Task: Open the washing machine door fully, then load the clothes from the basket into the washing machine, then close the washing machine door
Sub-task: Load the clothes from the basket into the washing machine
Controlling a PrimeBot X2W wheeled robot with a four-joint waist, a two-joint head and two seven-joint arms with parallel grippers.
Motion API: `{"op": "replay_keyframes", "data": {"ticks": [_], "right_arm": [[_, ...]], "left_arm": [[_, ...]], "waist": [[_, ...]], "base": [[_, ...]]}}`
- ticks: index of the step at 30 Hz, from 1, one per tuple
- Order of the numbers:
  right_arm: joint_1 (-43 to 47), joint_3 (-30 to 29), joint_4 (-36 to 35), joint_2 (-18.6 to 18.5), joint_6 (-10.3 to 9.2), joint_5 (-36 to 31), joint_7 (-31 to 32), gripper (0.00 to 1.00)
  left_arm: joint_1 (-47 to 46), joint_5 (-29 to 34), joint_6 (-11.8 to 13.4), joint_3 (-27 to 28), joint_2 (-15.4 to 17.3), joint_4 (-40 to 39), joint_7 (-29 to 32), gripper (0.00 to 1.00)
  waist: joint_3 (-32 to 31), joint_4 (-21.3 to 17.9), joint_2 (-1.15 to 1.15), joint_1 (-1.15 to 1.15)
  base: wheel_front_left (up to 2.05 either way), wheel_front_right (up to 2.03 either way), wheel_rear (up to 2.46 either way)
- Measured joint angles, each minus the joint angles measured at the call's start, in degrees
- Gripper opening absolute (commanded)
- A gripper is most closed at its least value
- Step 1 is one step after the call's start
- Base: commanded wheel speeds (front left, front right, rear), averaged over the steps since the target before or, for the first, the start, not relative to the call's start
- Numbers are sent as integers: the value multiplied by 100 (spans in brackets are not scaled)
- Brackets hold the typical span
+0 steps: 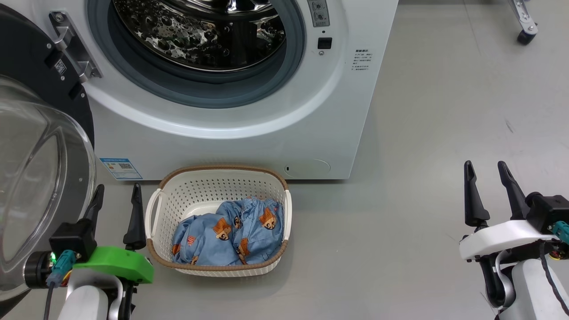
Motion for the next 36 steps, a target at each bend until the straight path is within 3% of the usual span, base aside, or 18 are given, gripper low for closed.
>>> {"op": "replay_keyframes", "data": {"ticks": [15,36], "right_arm": [[-10,-21,1,22,9,0,0,100],[-13,-52,5,40,19,-18,0,100]], "left_arm": [[2,1,-12,-248,-121,13,0,100],[-1,10,-59,-359,-120,87,0,100]], "waist": [[116,35,0,0],[196,5,0,0]], "base": [[54,-54,0],[3,-3,0]]}}
